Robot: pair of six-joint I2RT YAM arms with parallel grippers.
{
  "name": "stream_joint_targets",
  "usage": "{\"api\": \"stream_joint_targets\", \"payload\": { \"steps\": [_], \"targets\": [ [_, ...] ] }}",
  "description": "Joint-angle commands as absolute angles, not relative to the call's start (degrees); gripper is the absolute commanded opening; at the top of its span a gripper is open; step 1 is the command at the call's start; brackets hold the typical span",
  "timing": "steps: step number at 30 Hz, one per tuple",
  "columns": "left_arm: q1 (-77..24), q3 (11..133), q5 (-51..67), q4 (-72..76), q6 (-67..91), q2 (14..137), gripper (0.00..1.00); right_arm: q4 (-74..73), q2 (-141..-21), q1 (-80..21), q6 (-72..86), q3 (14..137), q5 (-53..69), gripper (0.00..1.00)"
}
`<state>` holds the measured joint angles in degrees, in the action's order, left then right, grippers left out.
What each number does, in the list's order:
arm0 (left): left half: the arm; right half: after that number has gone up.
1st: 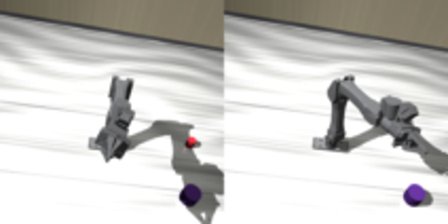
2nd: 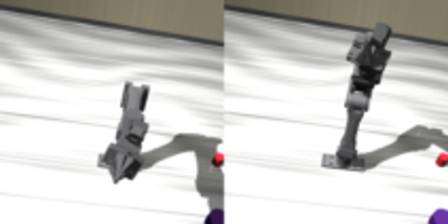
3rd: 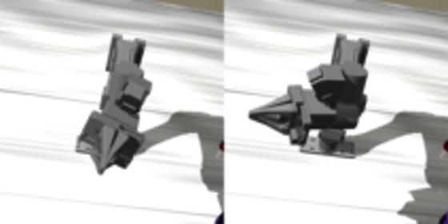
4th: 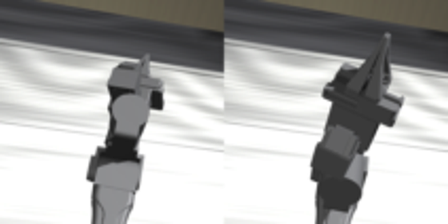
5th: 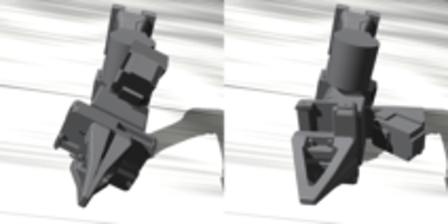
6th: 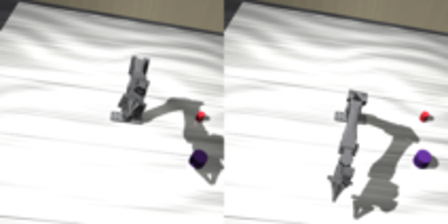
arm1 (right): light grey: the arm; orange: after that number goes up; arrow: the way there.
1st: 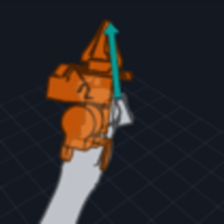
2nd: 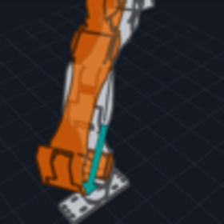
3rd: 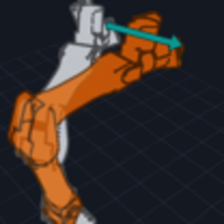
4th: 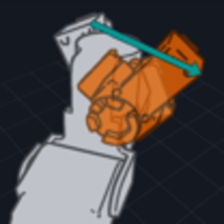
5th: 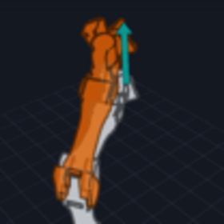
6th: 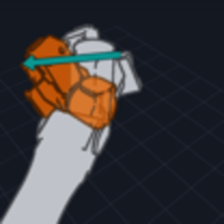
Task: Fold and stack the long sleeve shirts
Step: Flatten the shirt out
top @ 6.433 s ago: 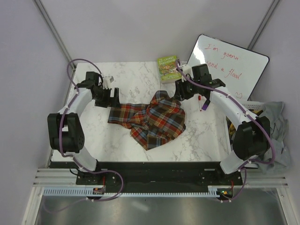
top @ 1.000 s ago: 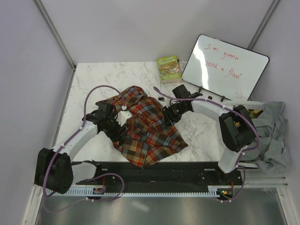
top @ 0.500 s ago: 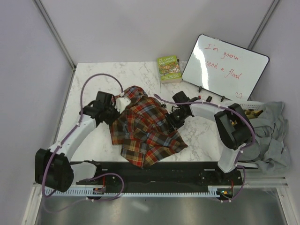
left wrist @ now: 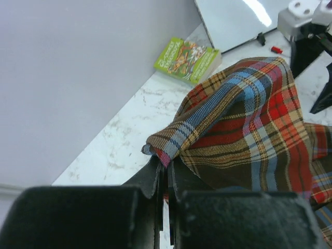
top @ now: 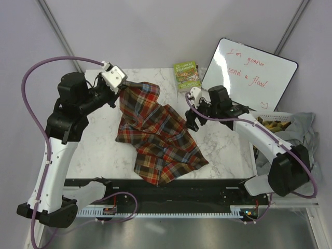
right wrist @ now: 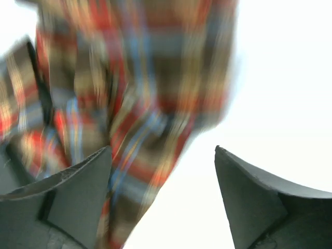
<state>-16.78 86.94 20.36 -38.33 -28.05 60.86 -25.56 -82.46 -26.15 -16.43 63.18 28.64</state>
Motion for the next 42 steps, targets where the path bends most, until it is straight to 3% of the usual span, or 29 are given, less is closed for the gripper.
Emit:
{"api": "stream_joint_targets", "payload": {
  "steps": [1, 7, 18, 24, 30, 37, 42],
  "targets": [
    [-16.7, 93.5, 26.71, -37.97, -25.14, 61.96, 0.02, -6.78, -80.06, -27.41, -21.18, 65.74, 34.79, 0.91],
    [-16.7, 93.17, 33.57, -37.62, -25.31, 59.68, 0.02, -0.71, -88.14, -33.3, -22.68, 72.94, 37.52, 0.95],
    [-16.7, 89.12, 38.4, -36.83, -28.64, 56.6, 0.02, -4.56, -97.99, -37.7, -25.66, 83.13, 45.17, 0.89],
    [-16.61, 87.36, 38.06, -36.21, -29.8, 55.2, 0.02, -14.22, -100.2, -38.23, -37.69, 84.99, 46.14, 0.77],
    [-16.61, 86.92, 37.44, -35.25, -29.44, 54.58, 0.02, -15.38, -101.24, -38.06, -39.73, 83.23, 46.58, 0.6],
    [-16.61, 86.75, 35.07, -35.07, -29.44, 54.49, 0.02, -15.38, -104.76, -36.21, -37.97, 86.31, 45.62, 0.3],
    [-16.61, 87.01, 36.21, -34.89, -28.21, 54.67, 0.02, -15.21, -106.26, -34.81, -38.5, 87.27, 45.17, 0.33]
  ]
}}
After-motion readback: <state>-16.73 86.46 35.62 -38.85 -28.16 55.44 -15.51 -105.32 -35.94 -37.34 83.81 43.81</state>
